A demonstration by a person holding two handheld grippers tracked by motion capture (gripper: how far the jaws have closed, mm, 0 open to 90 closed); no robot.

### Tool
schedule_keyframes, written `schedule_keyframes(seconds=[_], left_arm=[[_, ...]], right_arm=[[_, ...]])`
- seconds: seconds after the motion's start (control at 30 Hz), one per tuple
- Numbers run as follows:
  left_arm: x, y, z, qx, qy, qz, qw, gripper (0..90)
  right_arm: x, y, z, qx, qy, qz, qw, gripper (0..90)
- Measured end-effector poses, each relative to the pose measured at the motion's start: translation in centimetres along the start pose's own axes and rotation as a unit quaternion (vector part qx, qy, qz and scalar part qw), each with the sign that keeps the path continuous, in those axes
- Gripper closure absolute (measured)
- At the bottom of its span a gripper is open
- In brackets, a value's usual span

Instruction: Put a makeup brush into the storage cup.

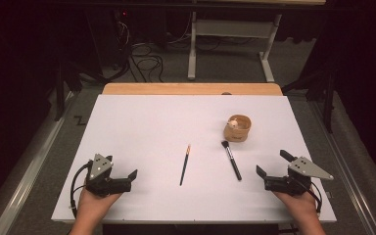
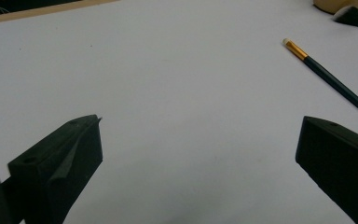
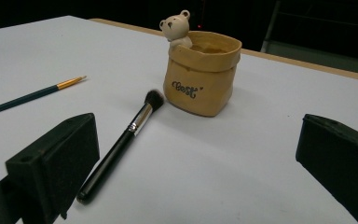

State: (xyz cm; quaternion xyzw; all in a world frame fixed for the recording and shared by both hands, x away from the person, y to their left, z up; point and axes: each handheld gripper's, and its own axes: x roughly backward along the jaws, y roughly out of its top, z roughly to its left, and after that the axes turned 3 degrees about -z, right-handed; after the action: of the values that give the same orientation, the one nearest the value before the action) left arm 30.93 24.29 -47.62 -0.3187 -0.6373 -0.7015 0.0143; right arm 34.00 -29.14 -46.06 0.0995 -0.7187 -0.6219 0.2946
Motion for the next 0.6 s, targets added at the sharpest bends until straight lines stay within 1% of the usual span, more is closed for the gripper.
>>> schedule_keyframes(seconds=[0.07, 0.1, 0.13, 0.17, 0.27, 0.37, 0.4, 0.47, 0.5, 0.53, 0.6], left_arm=[[-0.03, 0.0, 0.0, 0.001, 0.0, 0.003, 1.0, 0.8], [-0.12, -0.02, 0.05, 0.004, -0.003, 0.01, 0.9999, 0.8], [-0.14, -0.04, 0.05, 0.004, -0.002, 0.011, 0.9999, 0.7], [-0.14, -0.04, 0.05, 0.004, -0.002, 0.011, 0.9999, 0.8], [-0.23, -0.06, 0.17, 0.006, -0.001, 0.024, 0.9997, 0.8], [-0.44, -0.18, 0.3, 0.013, -0.002, 0.041, 0.9991, 0.7], [-0.44, -0.18, 0.3, 0.013, -0.002, 0.041, 0.9991, 0.8], [-0.62, -0.27, 0.33, 0.017, -0.004, 0.051, 0.9985, 0.8], [-0.62, -0.27, 0.33, 0.017, -0.004, 0.051, 0.9985, 0.8], [-0.72, -0.3, 0.3, 0.019, -0.005, 0.058, 0.9981, 0.7], [-0.79, -0.33, 0.31, 0.018, -0.007, 0.061, 0.9979, 0.7]], right_arm=[[-0.01, -0.02, 0.02, -0.002, 0.0, 0.001, 1.0, 0.3], [-0.01, -0.03, 0.07, -0.004, -0.001, 0.001, 1.0, 0.3], [-0.06, -0.03, 0.0, 0.002, 0.0, 0.0, 1.0, 0.3], [-0.06, -0.03, 0.0, 0.002, 0.0, 0.0, 1.0, 0.3], [-0.08, -0.06, -0.01, 0.002, 0.001, 0.0, 1.0, 0.3], [-0.08, -0.08, 0.03, -0.002, 0.0, 0.002, 1.0, 0.3], [-0.08, -0.08, 0.03, -0.002, 0.0, 0.002, 1.0, 0.3], [-0.11, -0.12, 0.06, -0.003, 0.0, 0.003, 1.0, 0.3], [-0.12, -0.12, 0.08, -0.004, 0.0, 0.004, 1.0, 0.3], [-0.12, -0.13, 0.11, -0.006, 0.001, 0.005, 1.0, 0.3], [-0.14, -0.14, 0.1, -0.005, 0.001, 0.005, 1.0, 0.3]])
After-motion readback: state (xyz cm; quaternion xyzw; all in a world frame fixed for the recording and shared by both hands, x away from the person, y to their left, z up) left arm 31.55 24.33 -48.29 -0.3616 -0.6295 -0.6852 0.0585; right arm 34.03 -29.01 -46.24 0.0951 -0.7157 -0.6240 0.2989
